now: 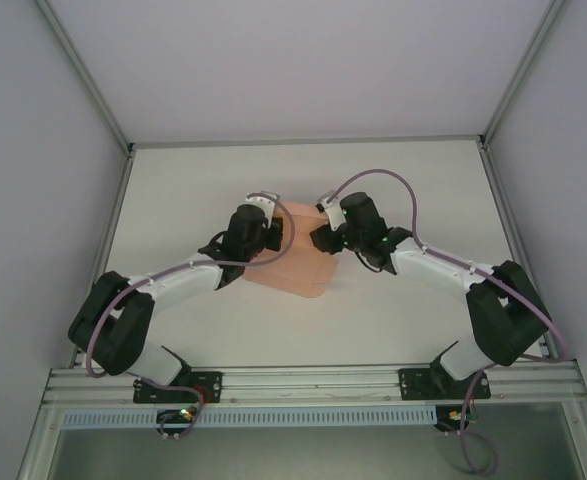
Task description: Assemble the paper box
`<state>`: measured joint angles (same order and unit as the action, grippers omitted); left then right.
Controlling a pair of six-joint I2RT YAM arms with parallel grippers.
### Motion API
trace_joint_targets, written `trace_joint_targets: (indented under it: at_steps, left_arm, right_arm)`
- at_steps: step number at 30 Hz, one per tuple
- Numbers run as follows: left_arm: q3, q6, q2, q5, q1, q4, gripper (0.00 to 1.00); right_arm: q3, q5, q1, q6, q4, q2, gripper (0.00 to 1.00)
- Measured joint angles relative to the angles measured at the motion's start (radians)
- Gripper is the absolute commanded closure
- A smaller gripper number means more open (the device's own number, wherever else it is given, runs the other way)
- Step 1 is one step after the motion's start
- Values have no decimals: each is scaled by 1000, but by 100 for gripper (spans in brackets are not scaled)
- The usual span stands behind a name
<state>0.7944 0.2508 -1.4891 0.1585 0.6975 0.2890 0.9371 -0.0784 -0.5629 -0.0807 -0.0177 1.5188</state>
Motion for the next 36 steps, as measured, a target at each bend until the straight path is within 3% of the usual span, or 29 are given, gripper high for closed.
trace_joint_targets:
  at_steps: [8, 14, 16, 17, 19, 22, 27, 36]
  left_arm:
    - [57, 32, -19, 100, 41, -56, 100]
    - [77, 48, -19, 167, 56, -91, 100]
    - [80, 50, -19, 182, 57, -105, 100]
    - [80, 52, -19, 182, 58, -113, 100]
    - [80, 56, -19, 179, 61, -125, 100]
    - [80, 56, -19, 151, 63, -124, 100]
    - [79, 57, -19, 130, 68, -117, 100]
    - [111, 87, -21, 201, 103, -132, 100]
  right_arm:
    - [71, 235, -34, -140, 90, 21, 74]
    - [116, 346, -42, -190, 159, 56, 55]
    - [102, 363, -26, -189, 172, 58, 55]
    - [96, 362, -22, -188, 168, 58, 57]
    - [71, 347, -23, -179, 149, 48, 72]
    - [36, 303, -22, -168, 122, 22, 85]
    - [21, 292, -6, -162, 108, 6, 100]
    - [174, 488, -37, -402, 237, 98, 100]
